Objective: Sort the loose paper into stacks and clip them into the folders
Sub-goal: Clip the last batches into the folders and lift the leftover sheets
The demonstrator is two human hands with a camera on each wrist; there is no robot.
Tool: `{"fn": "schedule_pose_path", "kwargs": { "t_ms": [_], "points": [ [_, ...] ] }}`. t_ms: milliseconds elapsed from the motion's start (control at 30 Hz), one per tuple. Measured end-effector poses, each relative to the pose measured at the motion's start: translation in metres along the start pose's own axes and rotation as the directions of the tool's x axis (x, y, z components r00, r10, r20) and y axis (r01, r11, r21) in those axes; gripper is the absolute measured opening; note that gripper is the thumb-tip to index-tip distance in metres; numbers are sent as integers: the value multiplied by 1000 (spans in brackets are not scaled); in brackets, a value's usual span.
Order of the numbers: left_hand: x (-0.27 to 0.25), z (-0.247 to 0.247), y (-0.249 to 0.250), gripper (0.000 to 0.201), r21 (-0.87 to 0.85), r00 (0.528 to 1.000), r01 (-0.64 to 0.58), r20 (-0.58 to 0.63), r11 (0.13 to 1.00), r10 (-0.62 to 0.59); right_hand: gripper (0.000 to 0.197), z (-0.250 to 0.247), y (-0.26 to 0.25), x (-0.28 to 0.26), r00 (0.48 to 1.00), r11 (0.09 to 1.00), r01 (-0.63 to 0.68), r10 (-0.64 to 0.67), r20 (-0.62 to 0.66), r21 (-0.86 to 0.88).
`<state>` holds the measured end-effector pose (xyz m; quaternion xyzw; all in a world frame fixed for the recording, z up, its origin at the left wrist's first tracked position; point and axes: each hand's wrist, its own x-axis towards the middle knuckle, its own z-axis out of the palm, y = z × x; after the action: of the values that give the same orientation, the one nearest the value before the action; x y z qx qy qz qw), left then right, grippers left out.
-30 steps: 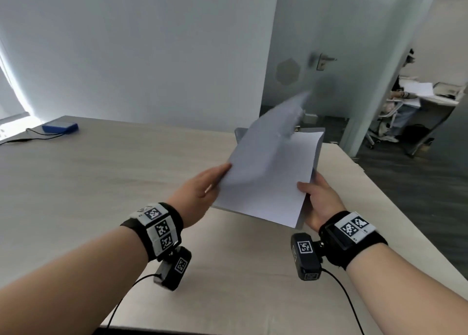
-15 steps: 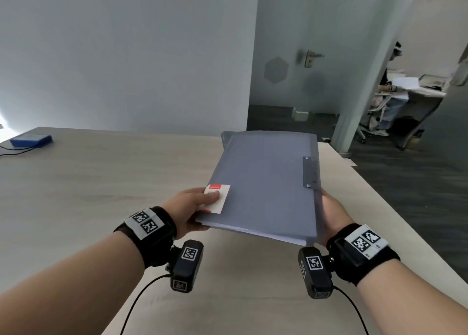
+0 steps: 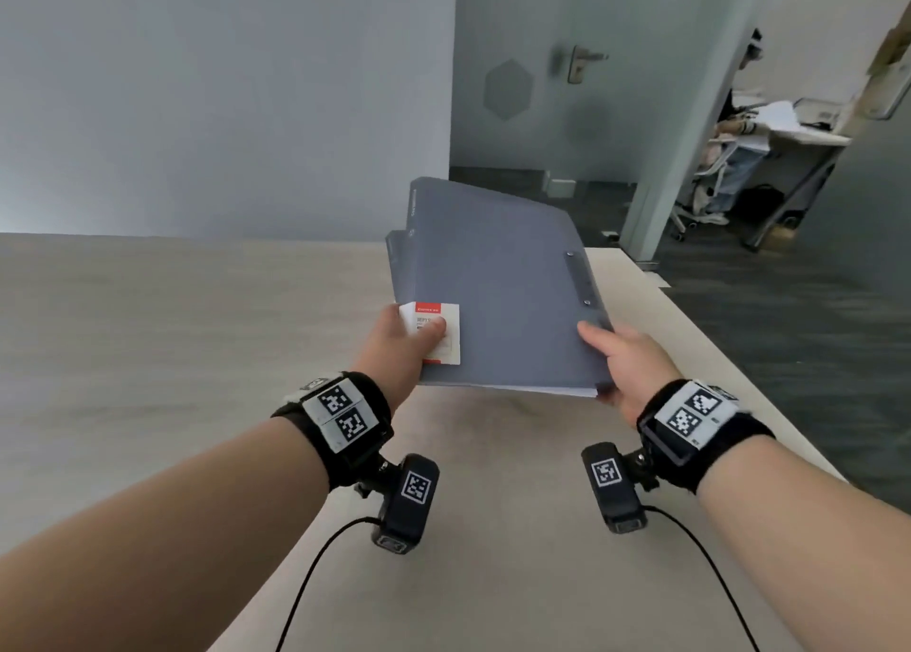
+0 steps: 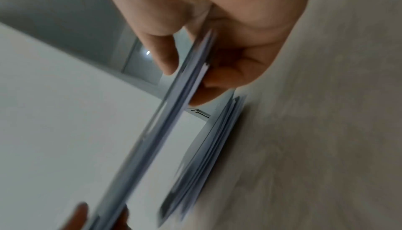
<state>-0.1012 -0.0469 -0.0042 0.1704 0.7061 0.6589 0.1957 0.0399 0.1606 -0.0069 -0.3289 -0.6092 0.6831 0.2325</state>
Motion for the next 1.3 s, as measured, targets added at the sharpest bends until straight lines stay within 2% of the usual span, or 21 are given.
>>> {"fn": "schedule_pose_path", "kwargs": {
  "t_ms": [100,133,200,300,467,533,600,733,800,900,933,1000,1033,1100,1133,1233,1300],
  "points": [
    [42,6,11,31,73,998,-46,-27,996,48,18,5,-13,43,998,989,63,-65,-15,-131],
    [56,7,14,36,105,997,-46,-49,993,52,21,8,-19,58,996,981,87,-90,-14,-171],
    [83,8,15,54,185,996,8,-90,983,9,23,16,-27,85,989,952,142,-147,2,-273],
    [105,8,8,49,231,987,125,-133,965,-96,19,30,-29,120,981,877,190,-190,46,-441],
    [130,10,-15,43,237,960,244,-193,940,-201,41,45,-12,159,997,658,80,-66,50,-749],
    [135,12,-17,41,238,960,257,-173,937,-219,53,44,0,169,999,603,52,-32,40,-796],
    [139,14,-12,41,232,964,255,-138,939,-228,58,42,10,175,998,616,56,-29,48,-786],
    [135,11,-2,39,185,953,295,-124,937,-276,48,37,10,162,998,620,70,-34,61,-782],
    [126,10,-3,36,96,931,364,-72,927,-358,46,30,12,151,997,649,69,-34,62,-758],
    [103,5,-3,33,68,892,449,26,891,-451,46,16,17,131,994,717,75,-2,106,-693],
    [93,3,-1,27,65,879,471,54,880,-474,51,11,20,125,992,739,75,12,125,-670],
    [74,2,-1,22,52,863,495,91,867,-498,75,-5,32,119,990,762,67,29,137,-645],
    [64,2,-2,26,46,860,496,112,867,-498,86,-16,44,122,989,776,63,36,144,-627],
    [37,2,-3,36,56,848,508,142,860,-510,92,-31,59,115,989,790,52,45,142,-610],
    [24,1,-2,33,59,843,515,144,855,-518,89,-34,60,101,990,795,44,45,131,-605],
    [-14,-1,0,6,17,851,509,138,860,-507,66,-33,49,41,991,841,15,60,120,-541],
    [-32,-5,-6,21,-56,884,461,115,886,-453,58,-36,45,9,990,882,1,67,127,-471]
  ]
}}
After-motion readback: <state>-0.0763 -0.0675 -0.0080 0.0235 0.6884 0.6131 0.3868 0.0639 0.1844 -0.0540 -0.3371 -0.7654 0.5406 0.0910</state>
